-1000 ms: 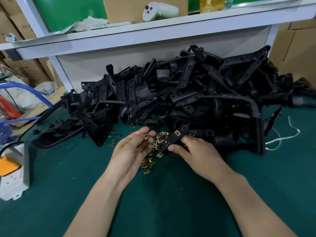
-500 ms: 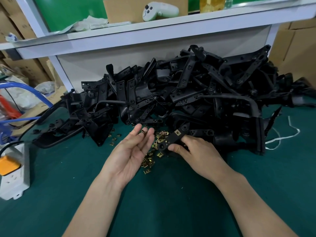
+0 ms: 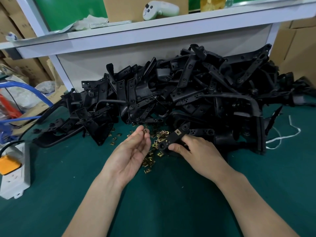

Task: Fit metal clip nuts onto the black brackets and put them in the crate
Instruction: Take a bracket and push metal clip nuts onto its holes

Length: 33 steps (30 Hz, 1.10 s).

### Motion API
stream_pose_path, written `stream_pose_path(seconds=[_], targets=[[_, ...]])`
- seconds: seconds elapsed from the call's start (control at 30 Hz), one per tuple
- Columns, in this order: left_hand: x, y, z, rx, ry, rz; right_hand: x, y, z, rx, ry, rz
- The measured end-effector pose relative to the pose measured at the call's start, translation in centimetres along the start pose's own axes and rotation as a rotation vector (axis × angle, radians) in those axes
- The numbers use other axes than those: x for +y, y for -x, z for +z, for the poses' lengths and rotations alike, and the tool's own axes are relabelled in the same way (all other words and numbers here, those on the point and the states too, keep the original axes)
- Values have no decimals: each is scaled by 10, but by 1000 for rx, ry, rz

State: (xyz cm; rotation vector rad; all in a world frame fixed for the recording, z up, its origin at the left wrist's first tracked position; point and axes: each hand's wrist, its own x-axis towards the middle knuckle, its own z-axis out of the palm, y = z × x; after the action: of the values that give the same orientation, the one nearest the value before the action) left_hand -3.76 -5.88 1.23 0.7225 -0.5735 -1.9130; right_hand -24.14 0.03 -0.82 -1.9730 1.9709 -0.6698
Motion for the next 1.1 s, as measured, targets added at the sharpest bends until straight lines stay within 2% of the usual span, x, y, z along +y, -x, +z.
stream_pose_path(seconds=[0.23, 0.4, 0.6, 0.9, 1.1], targets=[[-10, 4, 1, -64, -573, 239, -2, 1, -1, -24, -16, -41], [-19, 8, 5, -89, -856, 295, -3, 1, -1, -28, -64, -66], [-18, 9, 6, -92, -869, 279, -2, 1, 0, -24, -72, -87], [-17, 8, 5, -96, -732, 195, -2, 1, 1, -13, -67, -101], [-17, 7, 4, -103, -760, 193, -2, 1, 1, -18, -56, -98]])
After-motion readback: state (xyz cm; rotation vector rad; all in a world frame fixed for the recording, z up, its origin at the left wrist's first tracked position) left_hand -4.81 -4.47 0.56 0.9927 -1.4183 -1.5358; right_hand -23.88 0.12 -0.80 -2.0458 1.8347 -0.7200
